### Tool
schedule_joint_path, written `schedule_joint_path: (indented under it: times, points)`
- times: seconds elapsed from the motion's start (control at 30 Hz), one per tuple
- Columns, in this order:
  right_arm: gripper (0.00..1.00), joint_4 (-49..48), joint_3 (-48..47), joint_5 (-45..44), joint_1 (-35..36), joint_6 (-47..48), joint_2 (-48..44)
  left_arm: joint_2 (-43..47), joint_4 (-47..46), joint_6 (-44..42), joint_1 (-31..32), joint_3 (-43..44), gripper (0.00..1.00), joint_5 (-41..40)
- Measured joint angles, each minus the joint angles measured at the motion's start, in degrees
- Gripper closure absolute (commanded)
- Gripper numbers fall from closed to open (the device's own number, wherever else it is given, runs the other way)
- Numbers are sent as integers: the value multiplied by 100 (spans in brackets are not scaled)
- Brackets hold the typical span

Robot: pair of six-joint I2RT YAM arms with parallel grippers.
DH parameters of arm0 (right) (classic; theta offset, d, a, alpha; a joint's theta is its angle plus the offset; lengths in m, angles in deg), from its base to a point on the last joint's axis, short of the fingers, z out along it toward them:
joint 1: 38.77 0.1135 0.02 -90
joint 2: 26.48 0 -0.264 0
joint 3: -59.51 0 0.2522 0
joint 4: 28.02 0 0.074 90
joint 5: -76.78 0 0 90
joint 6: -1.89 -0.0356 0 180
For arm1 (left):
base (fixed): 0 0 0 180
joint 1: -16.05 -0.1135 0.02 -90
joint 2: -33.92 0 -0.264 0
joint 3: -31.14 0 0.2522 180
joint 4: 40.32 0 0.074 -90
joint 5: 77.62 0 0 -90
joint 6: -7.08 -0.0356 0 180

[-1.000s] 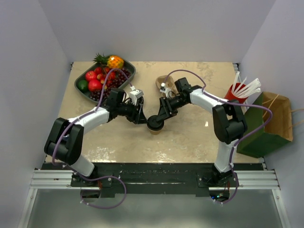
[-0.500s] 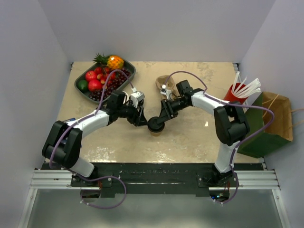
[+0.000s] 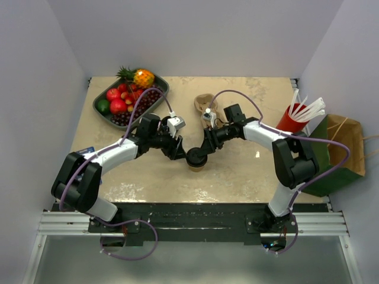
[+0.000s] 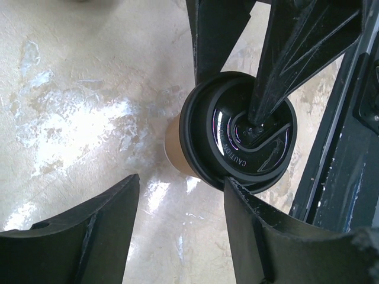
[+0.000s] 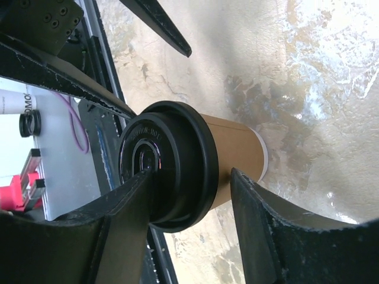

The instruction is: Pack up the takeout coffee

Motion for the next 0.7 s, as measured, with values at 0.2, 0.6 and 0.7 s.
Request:
schedule_joint_path:
  times: [0.2, 0.6, 0.7]
  points:
    - [16, -111, 20, 212, 2, 92, 0, 7, -111, -90, 26, -22, 37, 39]
    - [1, 551, -302, 575, 2, 894, 2, 9, -107, -136, 50, -33, 37, 129]
    - [1, 673, -404, 457, 2, 1099, 0, 9, -107, -146, 50, -33, 36, 199]
